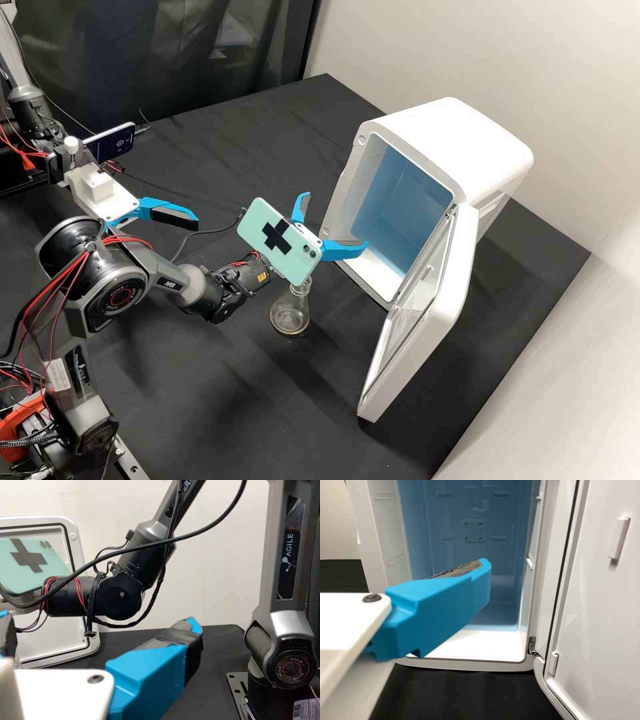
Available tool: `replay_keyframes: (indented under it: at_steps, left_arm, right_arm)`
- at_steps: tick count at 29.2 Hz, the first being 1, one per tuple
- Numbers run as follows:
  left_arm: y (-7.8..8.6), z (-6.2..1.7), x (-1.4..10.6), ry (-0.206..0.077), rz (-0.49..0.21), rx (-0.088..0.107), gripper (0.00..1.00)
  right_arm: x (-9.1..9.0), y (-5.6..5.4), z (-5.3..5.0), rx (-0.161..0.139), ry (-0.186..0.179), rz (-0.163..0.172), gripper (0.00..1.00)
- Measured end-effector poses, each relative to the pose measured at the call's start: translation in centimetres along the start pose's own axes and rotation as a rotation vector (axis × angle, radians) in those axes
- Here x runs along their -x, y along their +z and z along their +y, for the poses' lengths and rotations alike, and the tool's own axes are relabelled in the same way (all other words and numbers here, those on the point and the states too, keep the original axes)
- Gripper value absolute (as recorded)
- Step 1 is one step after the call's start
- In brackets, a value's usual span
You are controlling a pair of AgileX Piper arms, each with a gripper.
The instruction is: Place the flask in the incubator
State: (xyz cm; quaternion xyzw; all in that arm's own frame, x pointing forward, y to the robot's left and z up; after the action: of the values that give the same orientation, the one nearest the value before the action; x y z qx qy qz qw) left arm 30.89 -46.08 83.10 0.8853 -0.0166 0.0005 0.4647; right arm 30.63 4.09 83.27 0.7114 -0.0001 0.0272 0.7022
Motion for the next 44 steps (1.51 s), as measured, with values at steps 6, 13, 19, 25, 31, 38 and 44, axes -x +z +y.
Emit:
replay_keyframes:
  at_steps: [6, 13, 19, 25, 31, 38, 44]
  left_arm:
    - [0.0, 0.00, 0.0, 0.000, 0.000, 0.000, 1.00]
    - [-0.1, -0.50, 0.0, -0.014, 0.001, -0.001, 1.00]
    - [-0.8, -2.07, 0.7, -0.079, -0.001, -0.026, 1.00]
    - [-3.8, -3.78, 3.2, -0.166, 0.077, 0.024, 1.00]
    - [-6.3, -3.47, 4.5, -0.163, 0.151, 0.049, 1.00]
    - [-8.9, -3.39, 5.1, -0.158, 0.233, 0.046, 1.00]
    - [-11.0, -3.88, 5.4, -0.171, 0.308, 0.060, 1.00]
  right_arm:
    - [0.0, 0.0, 0.0, 0.000, 0.000, 0.000, 1.00]
    - [0.0, 0.0, 0.0, 0.000, 0.000, 0.000, 1.00]
    - [0.0, 0.0, 0.0, 0.000, 0.000, 0.000, 1.00]
    - [0.0, 0.0, 0.0, 0.000, 0.000, 0.000, 1.00]
    - [0.0, 0.0, 0.0, 0.000, 0.000, 0.000, 1.00]
    - [0.0, 0.0, 0.0, 0.000, 0.000, 0.000, 1.00]
    - [0.0, 0.0, 0.0, 0.000, 0.000, 0.000, 1.00]
